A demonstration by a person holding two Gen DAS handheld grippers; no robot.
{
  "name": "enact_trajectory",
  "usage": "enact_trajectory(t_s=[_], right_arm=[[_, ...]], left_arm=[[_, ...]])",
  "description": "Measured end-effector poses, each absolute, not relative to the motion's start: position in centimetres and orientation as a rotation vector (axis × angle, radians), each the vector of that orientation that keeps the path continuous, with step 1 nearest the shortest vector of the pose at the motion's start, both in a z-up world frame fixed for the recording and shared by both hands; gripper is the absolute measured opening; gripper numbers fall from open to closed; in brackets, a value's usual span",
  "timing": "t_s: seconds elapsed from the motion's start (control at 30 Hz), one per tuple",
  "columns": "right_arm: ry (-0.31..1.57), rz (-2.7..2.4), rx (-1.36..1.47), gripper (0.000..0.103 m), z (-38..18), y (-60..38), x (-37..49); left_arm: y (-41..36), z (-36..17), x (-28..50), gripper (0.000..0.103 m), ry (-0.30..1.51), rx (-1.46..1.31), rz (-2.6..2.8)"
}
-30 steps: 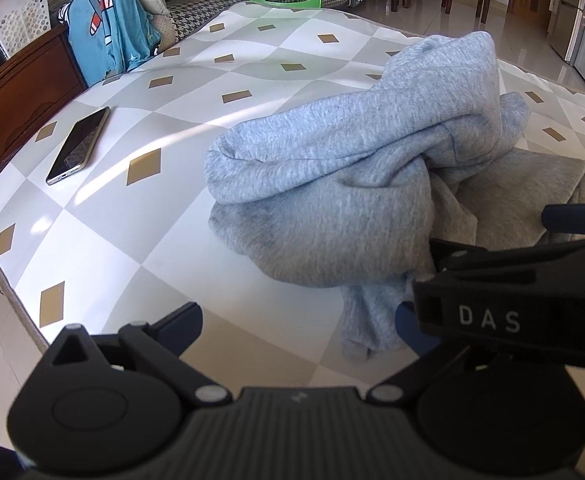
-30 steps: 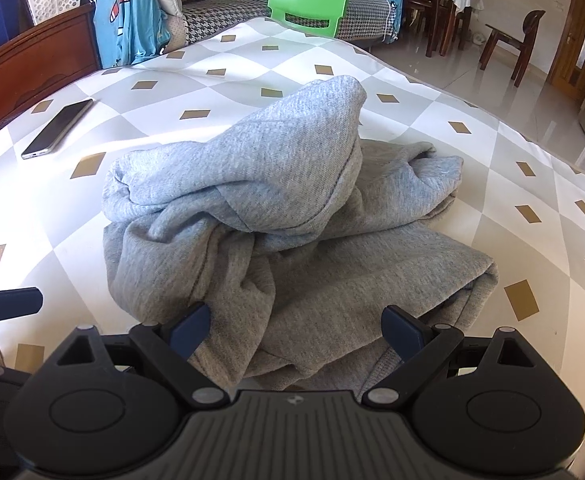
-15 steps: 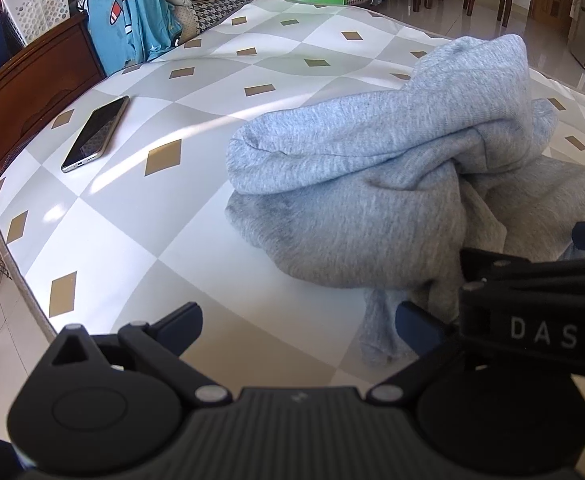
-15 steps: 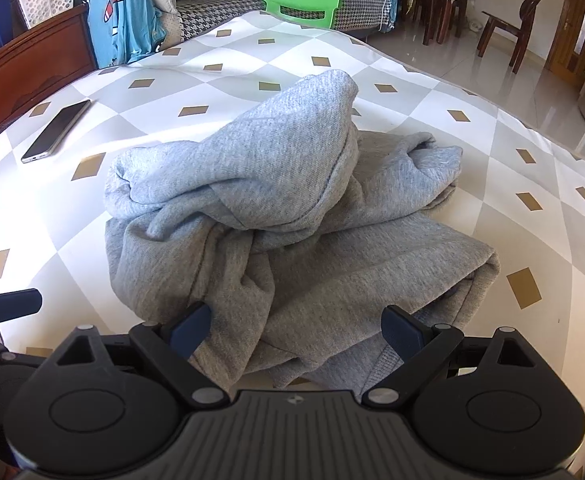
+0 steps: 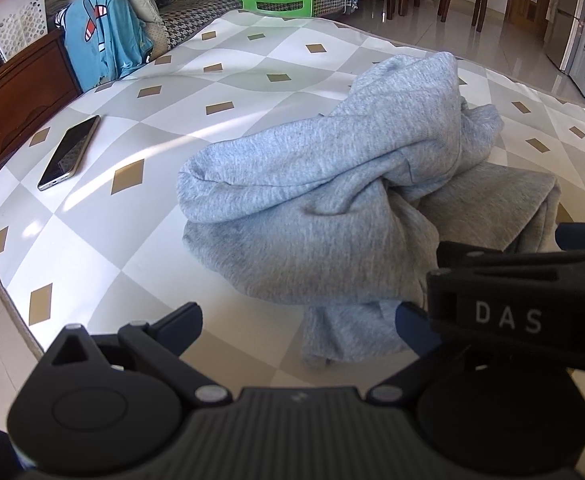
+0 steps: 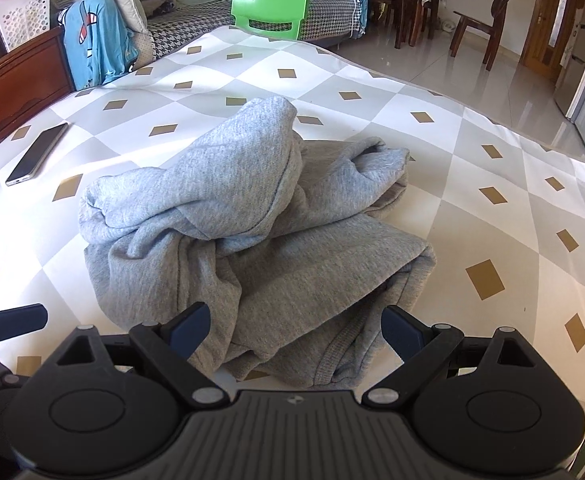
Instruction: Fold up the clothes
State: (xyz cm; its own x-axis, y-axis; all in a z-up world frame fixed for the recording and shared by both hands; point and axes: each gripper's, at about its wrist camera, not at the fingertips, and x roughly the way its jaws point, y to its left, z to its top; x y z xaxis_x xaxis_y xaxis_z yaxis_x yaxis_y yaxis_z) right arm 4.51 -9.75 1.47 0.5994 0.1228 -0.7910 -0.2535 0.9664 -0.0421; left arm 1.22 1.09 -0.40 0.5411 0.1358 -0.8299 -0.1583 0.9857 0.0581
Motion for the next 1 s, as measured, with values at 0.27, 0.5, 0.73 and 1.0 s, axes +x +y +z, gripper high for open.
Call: enact_trajectory(t_s=[0.27, 0.5, 0.73, 1.0], right_arm=[[0.907, 0.178, -0.137, 0.093, 1.7, -11.1, 4.6], [0.918, 0.157, -0.121, 0.093, 1.7, -12.1, 4.6], [0.922, 0.164, -0.103, 0.093, 1.6, -12.6, 4.7], [0.926, 0.220, -0.102, 0.093, 1.5, -11.4, 4.4]], left_arm=[[0.1, -0.3, 1.4, 0.103, 0.981, -0.023, 0.175], [-0.7, -0.4, 1.7, 0.103, 0.982, -0.014, 0.170], [-1.2, -0.5, 1.8, 0.103, 0.982, -0.006, 0.166], [-0.9, -0.6, 1.7, 0.103, 0.984, -0.010, 0.162]])
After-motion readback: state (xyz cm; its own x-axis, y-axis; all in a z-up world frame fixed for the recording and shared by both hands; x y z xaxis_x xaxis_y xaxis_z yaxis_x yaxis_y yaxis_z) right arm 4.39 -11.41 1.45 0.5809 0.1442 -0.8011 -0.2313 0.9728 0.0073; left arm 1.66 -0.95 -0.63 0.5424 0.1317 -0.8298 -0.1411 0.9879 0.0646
